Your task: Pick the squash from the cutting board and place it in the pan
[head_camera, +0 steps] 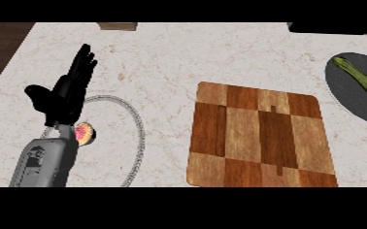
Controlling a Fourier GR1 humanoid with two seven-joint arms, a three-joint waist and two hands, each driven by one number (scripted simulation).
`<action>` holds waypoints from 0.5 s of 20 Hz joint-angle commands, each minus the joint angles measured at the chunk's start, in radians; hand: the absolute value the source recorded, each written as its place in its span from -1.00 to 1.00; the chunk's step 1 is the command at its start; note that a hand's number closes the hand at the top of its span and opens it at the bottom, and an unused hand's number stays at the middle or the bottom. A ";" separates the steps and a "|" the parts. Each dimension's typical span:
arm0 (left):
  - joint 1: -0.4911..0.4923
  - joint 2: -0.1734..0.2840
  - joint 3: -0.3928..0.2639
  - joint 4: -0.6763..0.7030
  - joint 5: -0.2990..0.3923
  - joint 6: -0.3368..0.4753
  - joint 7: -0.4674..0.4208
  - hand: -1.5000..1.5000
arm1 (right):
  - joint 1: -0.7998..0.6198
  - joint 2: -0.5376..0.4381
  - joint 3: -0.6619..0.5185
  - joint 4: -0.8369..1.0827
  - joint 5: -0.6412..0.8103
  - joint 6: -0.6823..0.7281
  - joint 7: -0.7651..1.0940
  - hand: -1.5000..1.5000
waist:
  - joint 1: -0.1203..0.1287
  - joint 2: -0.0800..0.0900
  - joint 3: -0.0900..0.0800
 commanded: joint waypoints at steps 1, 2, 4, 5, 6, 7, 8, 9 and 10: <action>0.008 0.005 0.005 -0.017 0.011 -0.009 0.003 0.00 | -0.015 -0.004 -0.060 0.087 -0.077 0.124 -0.063 -1.00 | 0.007 -0.001 0.001; 0.028 0.017 0.001 -0.031 0.016 -0.033 -0.009 0.00 | 0.005 0.004 -0.056 0.100 -0.071 0.110 -0.097 -1.00 | 0.012 0.000 0.001; 0.005 0.012 0.028 0.023 0.012 -0.009 -0.046 0.00 | 0.010 -0.016 -0.063 0.109 -0.078 0.116 -0.155 -1.00 | -0.004 0.001 -0.001; -0.009 0.037 0.040 -0.011 0.037 -0.035 -0.001 0.00 | 0.038 0.004 -0.073 0.108 -0.082 0.065 -0.189 -1.00 | 0.004 0.002 0.001; -0.015 0.034 0.039 0.016 0.018 -0.015 0.003 0.00 | 0.018 -0.007 -0.095 0.096 -0.106 0.061 -0.209 -1.00 | -0.002 0.002 0.000; -0.005 0.014 0.010 -0.023 0.006 -0.005 0.024 0.00 | 0.039 0.017 -0.116 0.085 -0.130 0.029 -0.264 -1.00 | -0.007 -0.004 0.000; -0.003 0.010 0.017 0.027 0.005 -0.009 -0.026 0.00 | 0.015 0.038 -0.125 0.074 -0.141 -0.001 -0.280 -1.00 | -0.009 -0.001 -0.001; 0.043 0.026 0.025 -0.029 0.028 -0.033 -0.009 0.00 | 0.014 -0.021 -0.150 0.074 -0.167 0.047 -0.285 -1.00 | -0.005 -0.008 -0.001; 0.031 -0.010 0.008 -0.001 -0.008 0.017 -0.018 0.00 | 0.034 0.001 -0.179 0.061 -0.201 0.031 -0.345 -1.00 | -0.022 -0.009 -0.001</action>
